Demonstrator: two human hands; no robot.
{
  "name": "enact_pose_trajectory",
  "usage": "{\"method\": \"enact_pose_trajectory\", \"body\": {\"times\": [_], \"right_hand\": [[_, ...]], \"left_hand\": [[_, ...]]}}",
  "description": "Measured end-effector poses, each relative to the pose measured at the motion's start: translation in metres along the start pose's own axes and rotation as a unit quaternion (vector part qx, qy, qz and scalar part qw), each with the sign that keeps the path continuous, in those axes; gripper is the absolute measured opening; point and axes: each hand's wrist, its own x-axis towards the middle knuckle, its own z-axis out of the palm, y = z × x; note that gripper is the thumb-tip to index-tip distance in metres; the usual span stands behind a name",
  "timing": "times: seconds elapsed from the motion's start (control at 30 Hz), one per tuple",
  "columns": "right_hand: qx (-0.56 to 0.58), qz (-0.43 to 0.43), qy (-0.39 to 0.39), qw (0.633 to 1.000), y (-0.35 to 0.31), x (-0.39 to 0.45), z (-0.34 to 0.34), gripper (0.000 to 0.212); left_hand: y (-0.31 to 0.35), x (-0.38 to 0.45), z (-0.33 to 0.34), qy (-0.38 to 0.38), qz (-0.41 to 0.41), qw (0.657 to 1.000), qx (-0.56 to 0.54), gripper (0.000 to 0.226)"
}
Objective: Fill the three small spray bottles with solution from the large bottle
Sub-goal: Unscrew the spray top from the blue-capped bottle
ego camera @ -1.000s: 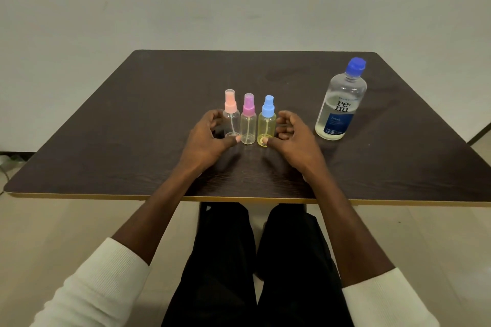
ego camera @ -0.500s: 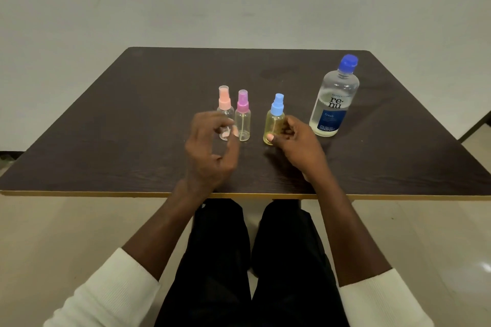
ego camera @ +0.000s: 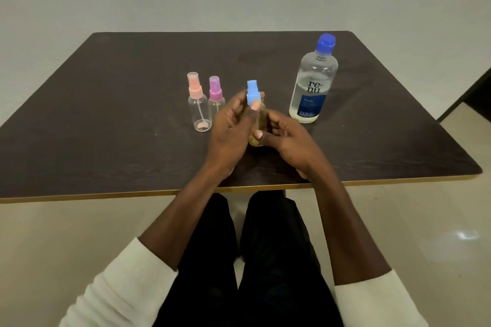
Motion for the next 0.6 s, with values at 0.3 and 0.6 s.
{"method": "enact_pose_trajectory", "body": {"times": [0.3,0.6], "right_hand": [[0.048,-0.002,-0.014,0.999,0.0004,-0.0071,0.0002,0.033],[0.048,-0.014,0.028,0.998,-0.0014,-0.0088,0.0033,0.04]], "left_hand": [[-0.0027,0.0006,-0.0075,0.019,-0.032,0.996,-0.077,0.022],[-0.0031,0.0006,-0.0094,0.046,-0.04,0.992,-0.11,0.029]]}}
